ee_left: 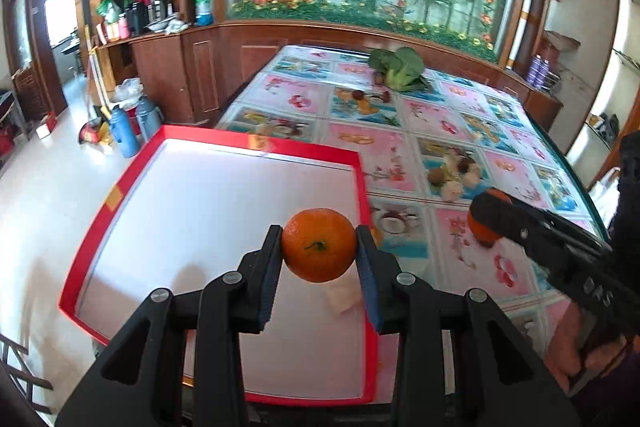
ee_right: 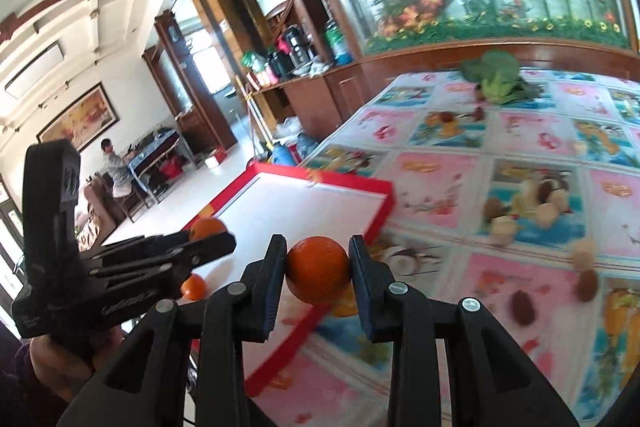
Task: Organize fruits
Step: 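Carry both oranges over the white tray and open both tools to release them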
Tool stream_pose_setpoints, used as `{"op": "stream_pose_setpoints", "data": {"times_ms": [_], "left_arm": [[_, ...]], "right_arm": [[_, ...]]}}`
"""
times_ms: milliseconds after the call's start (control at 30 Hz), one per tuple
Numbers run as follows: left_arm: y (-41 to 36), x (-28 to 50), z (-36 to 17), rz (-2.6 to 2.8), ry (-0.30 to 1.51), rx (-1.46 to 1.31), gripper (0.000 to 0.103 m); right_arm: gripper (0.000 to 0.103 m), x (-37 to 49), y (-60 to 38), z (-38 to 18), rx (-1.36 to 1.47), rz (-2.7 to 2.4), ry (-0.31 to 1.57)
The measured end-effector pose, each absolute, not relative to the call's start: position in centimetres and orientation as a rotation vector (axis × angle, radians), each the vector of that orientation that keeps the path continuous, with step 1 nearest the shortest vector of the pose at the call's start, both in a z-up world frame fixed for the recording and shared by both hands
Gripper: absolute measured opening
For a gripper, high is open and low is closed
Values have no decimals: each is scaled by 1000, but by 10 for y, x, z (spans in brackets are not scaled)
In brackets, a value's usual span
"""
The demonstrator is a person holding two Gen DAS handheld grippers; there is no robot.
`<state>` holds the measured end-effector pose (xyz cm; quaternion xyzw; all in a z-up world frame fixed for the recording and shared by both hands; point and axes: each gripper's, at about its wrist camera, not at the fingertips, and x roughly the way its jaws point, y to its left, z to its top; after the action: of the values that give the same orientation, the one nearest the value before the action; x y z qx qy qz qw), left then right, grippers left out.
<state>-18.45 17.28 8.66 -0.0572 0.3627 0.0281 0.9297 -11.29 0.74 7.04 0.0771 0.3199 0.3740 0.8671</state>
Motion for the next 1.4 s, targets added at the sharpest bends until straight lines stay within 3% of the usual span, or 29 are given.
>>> {"op": "stream_pose_setpoints", "data": {"times_ms": [467, 933, 1167, 1300, 1400], "left_arm": [[263, -190, 62, 349, 753, -140, 38], [266, -186, 41, 387, 792, -73, 38], [260, -185, 39, 399, 801, -45, 38], [256, -186, 40, 416, 805, -19, 39], [253, -189, 43, 440, 792, -1, 59]], "right_arm": [[31, -130, 84, 47, 81, 887, 778], [31, -139, 92, 26, 43, 882, 836], [34, -140, 93, 27, 42, 885, 820], [43, -141, 86, 28, 66, 894, 810], [44, -140, 77, 29, 90, 889, 803]]}}
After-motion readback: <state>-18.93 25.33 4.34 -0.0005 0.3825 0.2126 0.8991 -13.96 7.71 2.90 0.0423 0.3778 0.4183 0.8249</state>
